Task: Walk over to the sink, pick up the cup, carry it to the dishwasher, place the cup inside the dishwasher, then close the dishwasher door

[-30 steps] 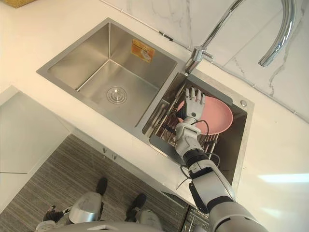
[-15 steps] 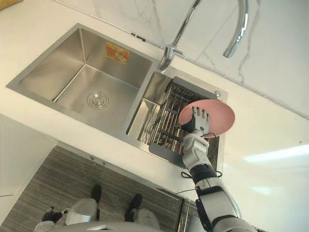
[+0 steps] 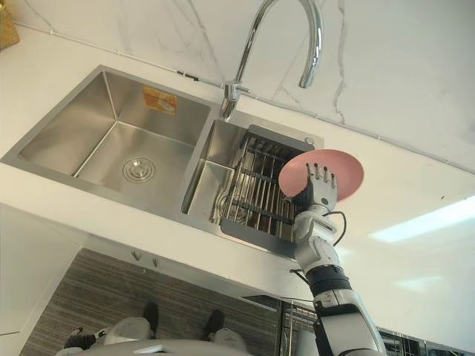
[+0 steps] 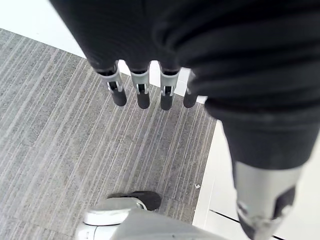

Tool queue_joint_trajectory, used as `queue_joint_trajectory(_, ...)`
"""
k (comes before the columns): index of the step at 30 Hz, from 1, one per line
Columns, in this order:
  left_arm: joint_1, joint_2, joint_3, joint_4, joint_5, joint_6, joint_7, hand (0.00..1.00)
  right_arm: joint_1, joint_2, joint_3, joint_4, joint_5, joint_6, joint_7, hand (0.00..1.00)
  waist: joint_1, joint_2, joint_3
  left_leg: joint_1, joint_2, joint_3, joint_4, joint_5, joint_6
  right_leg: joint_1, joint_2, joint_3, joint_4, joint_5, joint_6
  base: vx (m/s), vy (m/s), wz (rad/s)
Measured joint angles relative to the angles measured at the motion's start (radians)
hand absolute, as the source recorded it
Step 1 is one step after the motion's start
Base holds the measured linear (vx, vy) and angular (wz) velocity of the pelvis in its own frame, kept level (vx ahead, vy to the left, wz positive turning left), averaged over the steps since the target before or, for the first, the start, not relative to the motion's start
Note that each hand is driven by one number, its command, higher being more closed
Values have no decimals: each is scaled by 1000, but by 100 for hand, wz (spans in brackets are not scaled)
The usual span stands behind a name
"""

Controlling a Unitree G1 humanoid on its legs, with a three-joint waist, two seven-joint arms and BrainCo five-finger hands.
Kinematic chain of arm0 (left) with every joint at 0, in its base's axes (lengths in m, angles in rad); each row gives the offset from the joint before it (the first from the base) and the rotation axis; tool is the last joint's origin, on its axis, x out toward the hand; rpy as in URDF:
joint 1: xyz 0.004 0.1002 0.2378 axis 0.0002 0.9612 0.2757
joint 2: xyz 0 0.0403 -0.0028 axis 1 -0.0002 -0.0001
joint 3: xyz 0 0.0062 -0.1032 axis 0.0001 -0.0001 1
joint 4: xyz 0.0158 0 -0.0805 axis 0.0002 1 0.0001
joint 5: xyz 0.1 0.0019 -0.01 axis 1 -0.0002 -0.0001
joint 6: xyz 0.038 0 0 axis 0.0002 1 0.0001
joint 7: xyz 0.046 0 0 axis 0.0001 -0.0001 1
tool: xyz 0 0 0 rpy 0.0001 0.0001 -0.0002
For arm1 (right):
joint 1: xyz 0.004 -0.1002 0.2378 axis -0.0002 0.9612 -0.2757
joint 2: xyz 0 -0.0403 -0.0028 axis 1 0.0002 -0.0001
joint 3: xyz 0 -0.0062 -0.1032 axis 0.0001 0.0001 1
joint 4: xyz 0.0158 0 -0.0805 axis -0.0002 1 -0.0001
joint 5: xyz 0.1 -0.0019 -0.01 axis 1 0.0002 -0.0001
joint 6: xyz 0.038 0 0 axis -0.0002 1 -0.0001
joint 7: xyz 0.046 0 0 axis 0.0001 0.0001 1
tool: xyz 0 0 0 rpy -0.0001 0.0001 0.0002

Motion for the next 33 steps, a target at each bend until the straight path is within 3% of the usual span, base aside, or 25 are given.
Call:
queue_joint_trajectory(7, 13, -8, 1, 0, 0, 8, 0, 0, 22, -29, 0, -34, -32, -14, 29, 0, -18, 17, -16, 15, 2, 7, -1, -1, 0, 11, 1, 16, -4, 2, 3, -18, 4, -5)
queue_joint_trajectory(13, 26, -14, 2, 0, 1, 7, 0, 0, 23, -31, 0, -55, -23, -136, -1, 0, -35, 24, -24, 20, 2, 10, -2, -1, 0, 11, 3, 20, -6, 5, 6, -12, 9, -3)
queue_joint_trajectory(18, 28, -16, 10, 0, 1, 3, 0, 0, 33, -31, 0, -122, 34, -173, -77, 0, -36, 24, -26, 20, 1, 12, -3, -1, 1, 13, 3, 20, -12, 10, 6, 0, 0, 0)
queue_joint_trajectory(21, 39, -18, 10, 0, 0, -5, 1, 0, 35, -31, -1, -142, 141, -196, -96, 0, -39, 26, -39, 21, 1, 12, -4, -1, 1, 16, 3, 20, -16, 11, 7, 0, 0, 0)
queue_joint_trajectory(23, 42, -19, 11, 0, 0, -6, 2, 0, 40, -30, -7, -190, 251, -241, -80, 0, -42, 27, -42, 22, 1, 12, -4, -1, 1, 16, 4, 21, -16, 11, 7, 0, 0, 0)
queue_joint_trajectory(25, 45, -24, 21, 0, 0, -6, 2, 0, 69, 4, -53, -289, 511, -331, 12, 0, -47, 29, -45, 23, 2, 14, -3, -1, 1, 17, 6, 23, -16, 12, 6, -8, 1, -2)
queue_joint_trajectory(28, 50, -27, 25, 0, 0, -6, 2, 0, 99, 51, -83, -356, 724, -397, 117, 0, -52, 31, -49, 27, 3, 25, -3, -1, 1, 16, 6, 32, -17, 15, 5, -18, 8, -7)
queue_joint_trajectory(33, 58, -32, 37, 2, 0, -13, 3, 0, 144, 82, -87, -432, 737, -464, 180, 0, -62, 33, -51, 38, 3, 36, -9, -9, -9, 17, 7, 47, -17, 19, 3, -41, 18, -10)
